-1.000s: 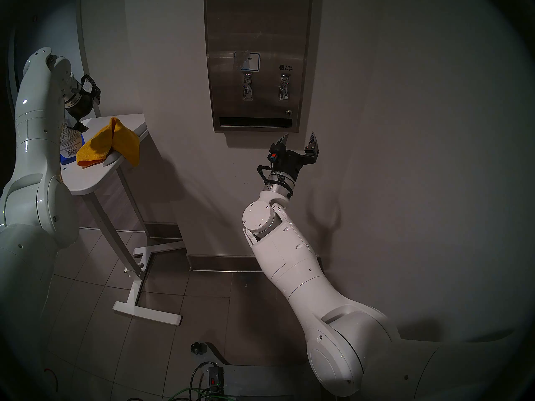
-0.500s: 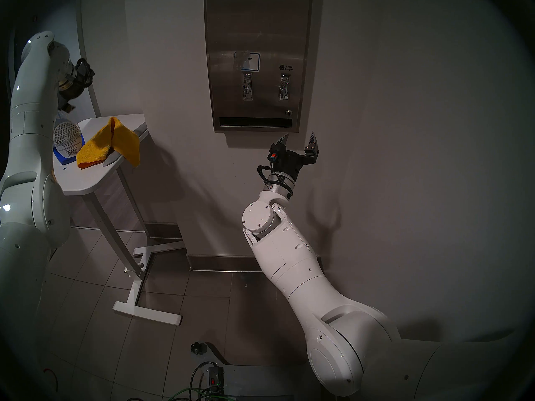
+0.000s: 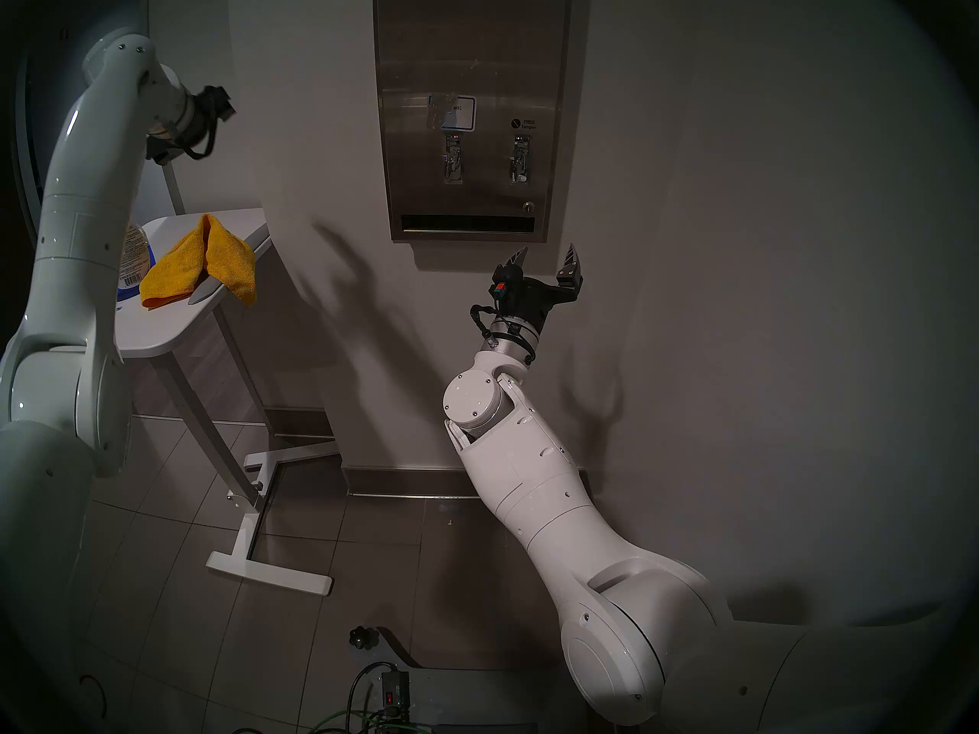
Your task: Pick up the cloth and wipe the surface
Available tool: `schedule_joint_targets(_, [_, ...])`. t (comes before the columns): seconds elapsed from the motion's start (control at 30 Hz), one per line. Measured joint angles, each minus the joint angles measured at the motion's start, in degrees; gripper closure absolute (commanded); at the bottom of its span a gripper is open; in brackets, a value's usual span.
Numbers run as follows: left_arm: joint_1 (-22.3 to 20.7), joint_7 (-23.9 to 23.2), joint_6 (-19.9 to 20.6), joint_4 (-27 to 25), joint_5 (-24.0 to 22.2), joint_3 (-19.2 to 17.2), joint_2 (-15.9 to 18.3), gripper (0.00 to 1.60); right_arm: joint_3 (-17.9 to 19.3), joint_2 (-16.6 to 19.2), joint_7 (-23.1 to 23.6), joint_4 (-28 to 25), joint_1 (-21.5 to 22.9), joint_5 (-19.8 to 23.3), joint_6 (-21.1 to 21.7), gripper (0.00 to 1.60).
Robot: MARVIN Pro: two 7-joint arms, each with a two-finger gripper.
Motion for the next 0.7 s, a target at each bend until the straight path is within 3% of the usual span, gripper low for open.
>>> schedule_joint_targets(0.4, [11.89,-5.66,5.18,-8.95,-0.04,6.81,1.86,0.0,0.01,-0.02,-0.05,0.37,0.01,0.08,-0.08,0.0])
schedule_joint_targets(0.7, [20.52,-7.52,6.57,-15.78,0.09,8.72,4.56,0.0,0.01,-0.04,-0.11,0.45,0.03,0.11,-0.15,0.0])
